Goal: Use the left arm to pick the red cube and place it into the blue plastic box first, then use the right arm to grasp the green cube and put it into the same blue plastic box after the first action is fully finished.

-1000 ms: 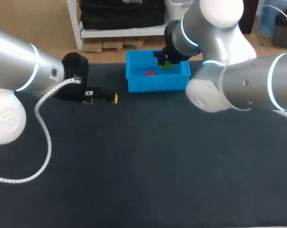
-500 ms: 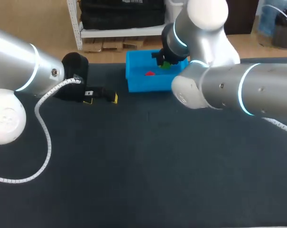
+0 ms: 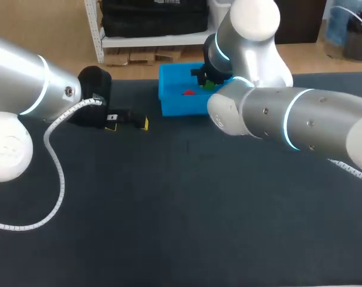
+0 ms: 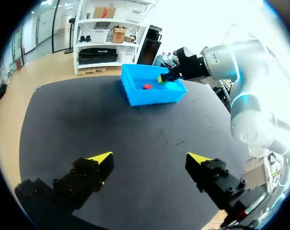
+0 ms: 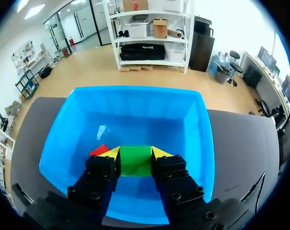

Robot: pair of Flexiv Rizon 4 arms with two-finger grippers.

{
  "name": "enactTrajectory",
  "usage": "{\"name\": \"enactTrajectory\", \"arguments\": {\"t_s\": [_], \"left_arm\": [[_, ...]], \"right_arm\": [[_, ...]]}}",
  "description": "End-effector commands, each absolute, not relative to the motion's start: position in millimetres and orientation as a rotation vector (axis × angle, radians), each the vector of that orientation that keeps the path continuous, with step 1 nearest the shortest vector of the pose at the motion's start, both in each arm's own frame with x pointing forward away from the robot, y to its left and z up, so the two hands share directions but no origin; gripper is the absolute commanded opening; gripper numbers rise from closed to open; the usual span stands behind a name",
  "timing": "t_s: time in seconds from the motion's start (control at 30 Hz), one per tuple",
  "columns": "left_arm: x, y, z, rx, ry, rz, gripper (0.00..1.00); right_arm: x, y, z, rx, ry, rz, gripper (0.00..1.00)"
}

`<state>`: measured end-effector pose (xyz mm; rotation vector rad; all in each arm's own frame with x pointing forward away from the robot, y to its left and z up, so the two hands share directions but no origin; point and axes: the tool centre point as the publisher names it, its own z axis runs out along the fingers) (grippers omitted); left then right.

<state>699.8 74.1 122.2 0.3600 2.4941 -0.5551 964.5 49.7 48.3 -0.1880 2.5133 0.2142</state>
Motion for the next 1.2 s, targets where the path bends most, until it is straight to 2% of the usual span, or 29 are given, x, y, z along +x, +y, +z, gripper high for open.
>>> {"name": "enactTrajectory", "arguments": {"t_s": [0.03, 0.07, 0.1, 0.17, 0.73, 1.2], "left_arm": [[700.5, 75.8, 121.6, 0.366, 2.49, -0.566, 1.0], [700.5, 75.8, 121.6, 0.366, 2.49, -0.566, 1.0], [700.5, 75.8, 121.6, 0.366, 2.49, -0.566, 1.0], [700.5, 75.8, 121.6, 0.366, 2.49, -0.566, 1.0], [700.5, 75.8, 121.6, 0.366, 2.49, -0.566, 1.0], [700.5, 75.8, 121.6, 0.366, 2.49, -0.566, 1.0]], "right_arm": [[971.2, 51.2, 48.6, -0.19, 2.533, 0.212, 0.0], [971.0, 50.4, 48.7, -0.189, 2.535, 0.211, 0.3], [970.5, 49.2, 49.2, -0.187, 2.536, 0.21, 0.47], [968.6, 47.6, 51.4, -0.185, 2.536, 0.209, 1.0], [939.7, 41.6, 98.4, -0.204, 2.549, 0.253, 1.0], [881.9, 18.6, 139.6, -0.269, 2.61, 0.308, 1.0]]}}
